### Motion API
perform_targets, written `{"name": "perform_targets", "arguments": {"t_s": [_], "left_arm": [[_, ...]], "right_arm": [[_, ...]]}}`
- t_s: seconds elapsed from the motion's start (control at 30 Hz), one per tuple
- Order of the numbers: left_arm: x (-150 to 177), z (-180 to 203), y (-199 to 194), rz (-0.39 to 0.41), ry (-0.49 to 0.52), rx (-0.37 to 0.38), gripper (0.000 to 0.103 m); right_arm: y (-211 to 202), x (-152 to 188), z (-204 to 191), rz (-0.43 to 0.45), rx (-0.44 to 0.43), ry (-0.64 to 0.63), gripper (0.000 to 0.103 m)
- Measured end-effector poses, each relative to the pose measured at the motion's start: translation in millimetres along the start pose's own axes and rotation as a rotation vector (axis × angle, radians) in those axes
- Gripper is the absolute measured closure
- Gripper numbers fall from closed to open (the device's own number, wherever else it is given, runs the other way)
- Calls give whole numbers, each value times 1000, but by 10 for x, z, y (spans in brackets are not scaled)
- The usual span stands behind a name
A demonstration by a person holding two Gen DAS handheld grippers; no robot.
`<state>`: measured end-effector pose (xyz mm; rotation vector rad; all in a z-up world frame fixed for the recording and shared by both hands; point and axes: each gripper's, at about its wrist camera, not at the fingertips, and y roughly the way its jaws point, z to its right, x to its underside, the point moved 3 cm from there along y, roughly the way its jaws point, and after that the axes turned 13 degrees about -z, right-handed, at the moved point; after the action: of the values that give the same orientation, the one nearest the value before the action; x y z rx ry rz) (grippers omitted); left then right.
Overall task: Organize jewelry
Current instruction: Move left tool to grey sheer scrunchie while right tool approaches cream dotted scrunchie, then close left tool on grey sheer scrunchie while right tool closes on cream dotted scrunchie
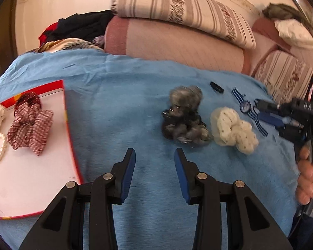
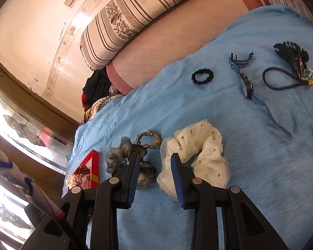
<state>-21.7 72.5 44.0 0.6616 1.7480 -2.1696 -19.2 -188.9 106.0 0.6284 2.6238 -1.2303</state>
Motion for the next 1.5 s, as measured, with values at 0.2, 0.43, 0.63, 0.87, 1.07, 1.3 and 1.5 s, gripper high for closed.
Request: {"name": "perform_targets", "arguments": {"t_s": [0.2,0.43,0.63,0.87,1.07,1.3,1.5], "left_arm": [[-84,333,99,-34,74,-20,66],[-688,479,199,-28,106,-67,29],[-979,345,786,-170,57,-68,61],[-708,219,533,-122,-6,-26,90],[-333,227,-64,-62,-3,72,90],[3,127,-321,-22,14,186,90],[160,-2,159,-136,2,166,90]], "right_arm": [[-180,-59,-8,62,29,-26,69],[-288,-88,33,75,-8,-17,69],[-269,-104,50,61,-18,-19,69],[-265,-133,62,66,-16,-14,69],[-257,-113,69,63,-5,-17,69],[-157,-85,99,42,22,-8,68],[-6,-35,58,15,93,-46,67]]}}
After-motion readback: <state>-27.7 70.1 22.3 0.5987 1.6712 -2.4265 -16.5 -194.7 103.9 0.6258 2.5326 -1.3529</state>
